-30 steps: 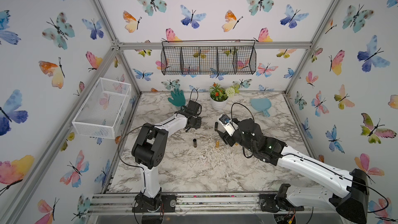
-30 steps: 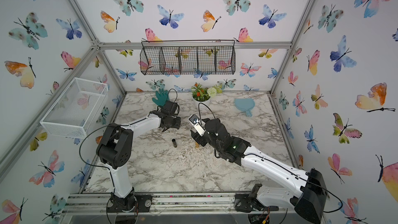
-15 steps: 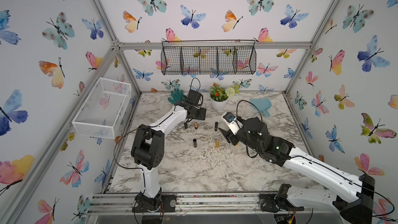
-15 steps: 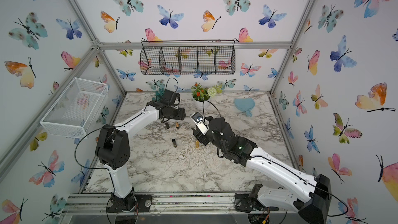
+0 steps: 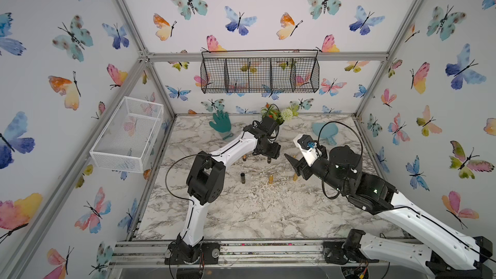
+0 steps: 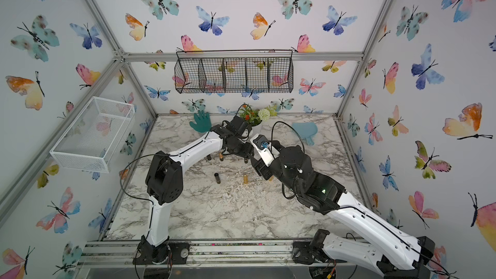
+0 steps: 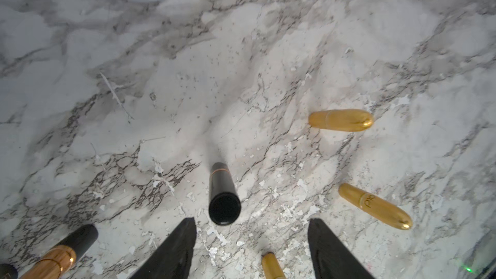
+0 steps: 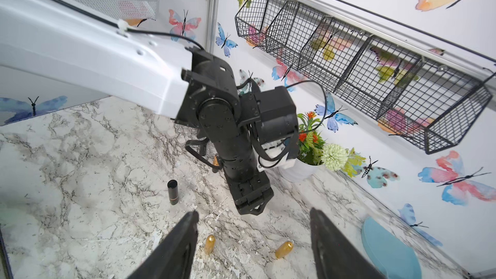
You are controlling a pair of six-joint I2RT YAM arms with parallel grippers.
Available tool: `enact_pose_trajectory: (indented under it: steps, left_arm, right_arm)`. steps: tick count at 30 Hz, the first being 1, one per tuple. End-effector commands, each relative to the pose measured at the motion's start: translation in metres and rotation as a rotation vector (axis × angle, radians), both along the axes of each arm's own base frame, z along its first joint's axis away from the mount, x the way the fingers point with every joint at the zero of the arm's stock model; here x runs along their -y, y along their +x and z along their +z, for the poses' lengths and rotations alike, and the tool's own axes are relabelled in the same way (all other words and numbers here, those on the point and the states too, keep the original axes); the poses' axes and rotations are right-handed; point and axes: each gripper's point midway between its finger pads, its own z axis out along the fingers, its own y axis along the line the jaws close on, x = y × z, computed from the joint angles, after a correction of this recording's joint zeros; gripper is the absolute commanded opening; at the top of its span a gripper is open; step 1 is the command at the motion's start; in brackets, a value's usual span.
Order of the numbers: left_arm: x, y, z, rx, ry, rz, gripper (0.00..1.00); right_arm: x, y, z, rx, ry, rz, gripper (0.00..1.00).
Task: Open the lipstick cap
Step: Pick up the lipstick at the center of the board.
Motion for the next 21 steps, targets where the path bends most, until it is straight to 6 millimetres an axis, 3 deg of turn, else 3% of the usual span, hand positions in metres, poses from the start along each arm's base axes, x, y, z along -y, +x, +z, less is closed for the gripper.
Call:
enact_pose_trajectory:
  steps: [1, 9, 16, 21]
  left_arm:
    - [-0.013, 0.008, 0.003, 0.030, 0.070, 0.031, 0.69]
    - [-0.007, 0.007, -0.017, -0.001, 0.081, 0.010, 0.67]
    - [0.005, 0.011, -0.022, -0.010, 0.059, -0.007, 0.52]
    - [0.007, 0.010, -0.026, -0.013, 0.063, -0.012, 0.48]
  right_arm:
    - [-0.001, 0.002, -0.019, -0.035, -0.035, -0.016, 0.68]
    - [-0.002, 0.004, -0.031, -0.046, -0.052, -0.021, 0.68]
    - [-0.001, 0.005, -0.038, -0.050, -0.067, -0.031, 0.68]
    - [0.001, 0.006, -0.041, -0.048, -0.071, -0.044, 0.68]
